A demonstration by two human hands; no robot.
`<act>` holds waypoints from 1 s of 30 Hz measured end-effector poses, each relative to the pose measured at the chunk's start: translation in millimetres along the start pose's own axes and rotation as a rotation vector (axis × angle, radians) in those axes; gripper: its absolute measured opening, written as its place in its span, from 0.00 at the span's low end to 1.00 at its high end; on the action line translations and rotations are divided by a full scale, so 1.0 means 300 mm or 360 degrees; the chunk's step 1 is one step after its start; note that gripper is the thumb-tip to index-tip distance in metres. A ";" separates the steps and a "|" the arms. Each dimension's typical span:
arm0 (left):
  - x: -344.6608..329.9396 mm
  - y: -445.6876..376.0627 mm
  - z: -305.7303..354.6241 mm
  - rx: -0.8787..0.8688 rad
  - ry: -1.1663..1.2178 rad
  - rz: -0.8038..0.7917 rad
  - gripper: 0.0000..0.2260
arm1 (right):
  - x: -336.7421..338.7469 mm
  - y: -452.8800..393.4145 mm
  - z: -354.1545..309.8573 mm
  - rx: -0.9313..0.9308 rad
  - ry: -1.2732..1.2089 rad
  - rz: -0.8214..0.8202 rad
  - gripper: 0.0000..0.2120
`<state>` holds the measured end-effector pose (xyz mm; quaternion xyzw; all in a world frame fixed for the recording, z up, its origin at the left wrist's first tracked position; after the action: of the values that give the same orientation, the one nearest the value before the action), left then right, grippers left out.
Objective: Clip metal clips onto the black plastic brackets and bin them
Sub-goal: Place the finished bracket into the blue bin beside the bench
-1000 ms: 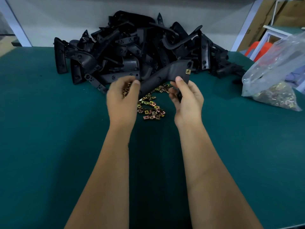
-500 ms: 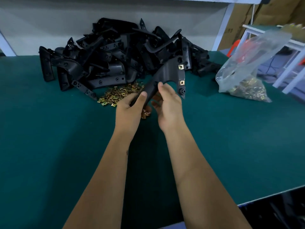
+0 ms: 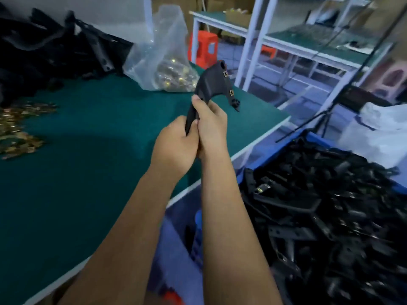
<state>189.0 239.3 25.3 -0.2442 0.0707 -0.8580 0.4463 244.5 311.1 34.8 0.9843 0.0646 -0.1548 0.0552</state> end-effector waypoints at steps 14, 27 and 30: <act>-0.639 0.411 -0.011 0.0199 -0.0246 -0.1303 0.12 | 0.826 -0.110 0.112 -0.0123 0.0740 0.0864 0.09; -0.615 0.464 -0.183 0.0529 -0.0322 -0.1577 0.06 | 0.995 -0.088 0.204 -0.0407 0.2118 0.1043 0.15; -0.608 0.454 -0.157 0.0491 -0.0229 -0.1543 0.07 | 0.979 -0.071 0.183 -0.0269 0.2140 0.1172 0.15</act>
<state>354.0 300.1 -127.1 -0.2386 -0.2088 -0.9479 0.0317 502.3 357.4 -110.6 0.8171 -0.2357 0.5105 0.1270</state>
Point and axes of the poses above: each hand's wrist, its own y-axis away from the middle knuckle, its own x-axis out of the back of the hand, z = x × y, the point moved 5 cm from there along -y, towards the middle knuckle, and after that the axes turned 12 degrees about z, right-handed, at the moved point
